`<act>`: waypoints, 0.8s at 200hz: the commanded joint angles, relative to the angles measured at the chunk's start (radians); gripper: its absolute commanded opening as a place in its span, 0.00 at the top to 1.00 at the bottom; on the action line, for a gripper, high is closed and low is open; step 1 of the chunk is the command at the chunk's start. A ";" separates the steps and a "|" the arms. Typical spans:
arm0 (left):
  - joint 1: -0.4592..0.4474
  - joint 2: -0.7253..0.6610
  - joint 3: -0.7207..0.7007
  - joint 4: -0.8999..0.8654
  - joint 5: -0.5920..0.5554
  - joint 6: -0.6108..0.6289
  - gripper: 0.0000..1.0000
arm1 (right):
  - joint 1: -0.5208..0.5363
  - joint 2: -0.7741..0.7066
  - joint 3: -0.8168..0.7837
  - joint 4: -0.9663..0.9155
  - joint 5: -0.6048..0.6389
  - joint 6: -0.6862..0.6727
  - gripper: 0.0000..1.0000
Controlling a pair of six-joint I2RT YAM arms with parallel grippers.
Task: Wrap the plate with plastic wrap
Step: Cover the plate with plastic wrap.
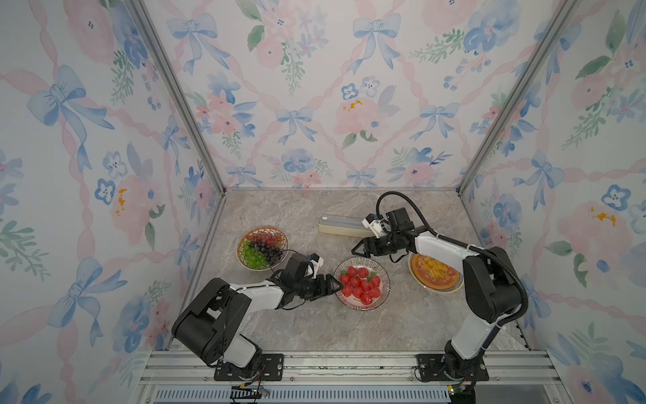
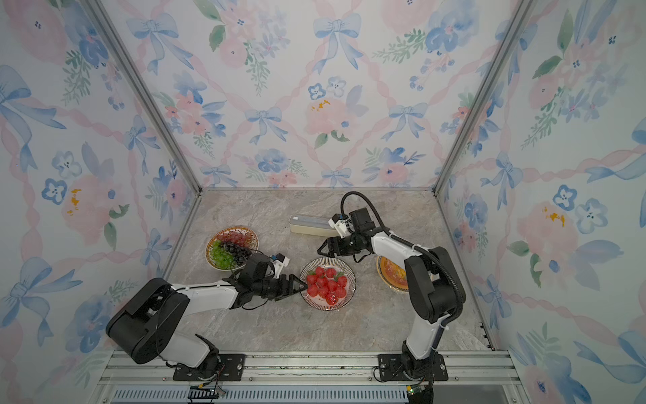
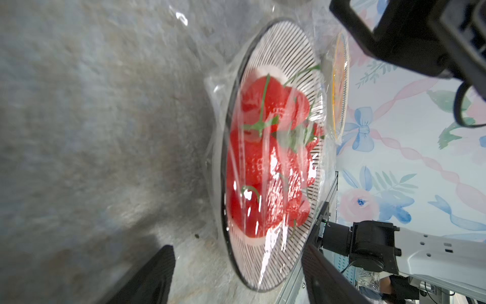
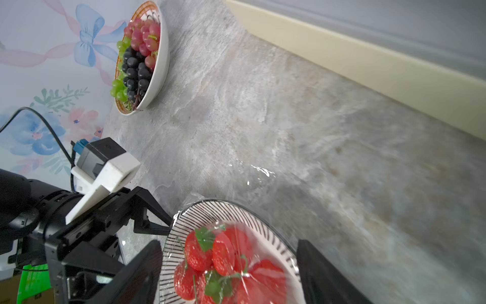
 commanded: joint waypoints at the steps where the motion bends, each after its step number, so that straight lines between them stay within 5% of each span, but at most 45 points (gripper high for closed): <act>1: -0.030 -0.011 -0.018 -0.036 0.034 0.019 0.21 | 0.026 0.075 0.048 0.014 -0.034 -0.019 0.18; 117: -0.143 0.045 -0.002 0.037 0.039 -0.044 0.21 | -0.030 0.132 0.011 -0.143 -0.111 -0.141 0.20; 160: -0.165 0.088 0.038 0.067 0.050 -0.052 0.20 | -0.087 -0.010 -0.029 -0.104 0.030 -0.066 0.17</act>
